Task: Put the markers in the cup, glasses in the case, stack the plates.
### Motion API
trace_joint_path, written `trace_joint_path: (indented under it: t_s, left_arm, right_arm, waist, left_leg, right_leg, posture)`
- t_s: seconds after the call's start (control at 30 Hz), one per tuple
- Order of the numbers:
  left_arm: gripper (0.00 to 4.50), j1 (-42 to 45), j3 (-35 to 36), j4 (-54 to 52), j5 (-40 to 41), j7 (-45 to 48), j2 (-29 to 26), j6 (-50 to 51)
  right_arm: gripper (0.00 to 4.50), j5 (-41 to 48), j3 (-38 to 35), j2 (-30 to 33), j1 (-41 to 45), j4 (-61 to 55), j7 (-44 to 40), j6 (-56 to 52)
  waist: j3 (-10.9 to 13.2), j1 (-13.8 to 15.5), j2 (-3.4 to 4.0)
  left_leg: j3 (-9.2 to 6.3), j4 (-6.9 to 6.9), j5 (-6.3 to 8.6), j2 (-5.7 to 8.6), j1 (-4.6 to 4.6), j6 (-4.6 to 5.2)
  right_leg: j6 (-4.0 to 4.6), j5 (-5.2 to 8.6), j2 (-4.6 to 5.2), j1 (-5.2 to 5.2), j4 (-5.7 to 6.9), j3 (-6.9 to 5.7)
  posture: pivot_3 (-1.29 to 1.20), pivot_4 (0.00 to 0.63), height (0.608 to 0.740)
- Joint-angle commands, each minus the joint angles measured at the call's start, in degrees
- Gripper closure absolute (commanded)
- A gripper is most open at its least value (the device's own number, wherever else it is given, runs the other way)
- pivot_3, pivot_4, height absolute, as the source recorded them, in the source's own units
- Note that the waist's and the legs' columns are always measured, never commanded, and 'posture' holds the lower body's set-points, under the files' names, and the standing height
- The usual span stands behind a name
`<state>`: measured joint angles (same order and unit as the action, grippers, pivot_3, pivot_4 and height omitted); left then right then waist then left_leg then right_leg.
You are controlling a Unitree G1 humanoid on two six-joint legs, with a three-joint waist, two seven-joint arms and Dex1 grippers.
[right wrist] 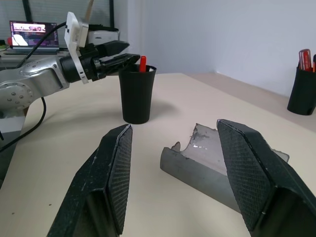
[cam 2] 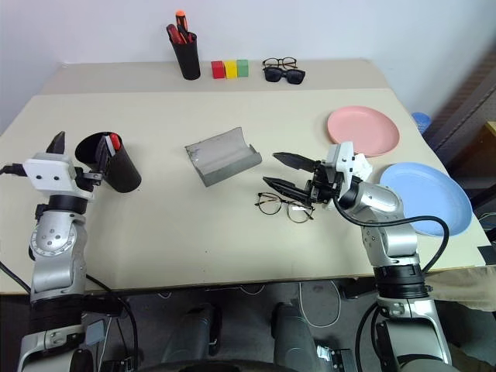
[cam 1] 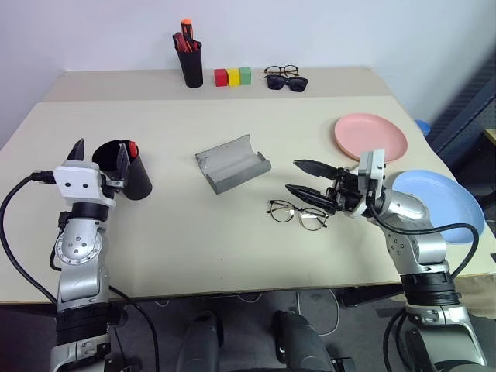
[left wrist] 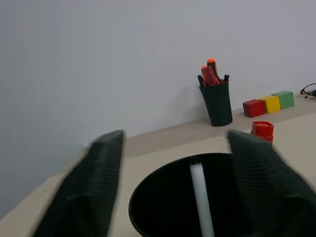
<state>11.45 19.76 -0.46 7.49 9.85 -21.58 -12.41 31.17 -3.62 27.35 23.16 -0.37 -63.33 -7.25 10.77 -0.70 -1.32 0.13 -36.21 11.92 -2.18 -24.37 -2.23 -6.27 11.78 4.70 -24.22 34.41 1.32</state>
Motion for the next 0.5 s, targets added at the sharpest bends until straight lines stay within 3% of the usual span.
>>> trace_joint_path:
  t_s: [0.03,0.17,0.27,0.4,0.5]
  left_arm:
    - [0.97,-0.71,-1.91,-8.86,5.62,3.41,-0.08,4.37]
    - [0.97,0.46,-8.07,-21.53,12.79,9.66,-4.28,19.99]
    - [0.97,4.26,-12.18,-24.26,15.44,13.20,-8.38,30.66]
    - [0.97,14.73,-22.53,-20.33,15.11,18.95,-14.99,50.40]
    - [0.97,22.73,-30.27,-14.50,12.57,20.78,-15.74,60.07]
  right_arm:
    - [1.74,0.58,-1.21,0.85,0.75,-2.84,0.79,-0.25]
    - [1.74,0.58,-2.68,2.40,-0.61,-3.75,2.20,-0.88]
    - [1.74,0.84,-4.33,3.95,-3.32,-5.87,3.17,-1.46]
    - [1.74,1.14,-6.70,5.22,-7.86,-8.97,4.98,-1.52]
    - [1.74,1.06,-7.72,5.21,-10.18,-10.65,6.43,-1.20]
  waist:
    - [0.00,0.00,0.00]
    - [0.00,0.11,-0.01]
    - [0.00,0.17,-0.01]
    - [0.00,-0.02,0.01]
    - [0.00,-0.05,0.01]
  left_leg:
    - [0.00,0.00,0.00,0.00,0.00,0.00]
    - [0.00,-0.01,0.00,-0.01,-0.02,0.00]
    - [-0.01,-0.01,0.00,0.00,-0.02,-0.01]
    - [-0.02,0.00,0.00,0.00,0.01,0.00]
    - [-0.04,-0.03,-0.01,0.02,0.01,0.00]
  right_leg:
    - [0.00,0.00,0.00,0.00,0.00,0.00]
    - [0.00,0.00,0.00,0.00,-0.01,0.00]
    - [0.02,0.01,0.00,0.01,0.00,0.00]
    - [0.01,0.02,-0.03,0.00,0.02,0.01]
    - [0.00,0.02,-0.05,0.00,0.05,0.01]
  posture:
    - [0.00,0.150,0.740]
    - [0.00,0.150,0.740]
    - [0.00,0.150,0.740]
    - [0.00,0.150,0.740]
    - [0.00,0.150,0.740]
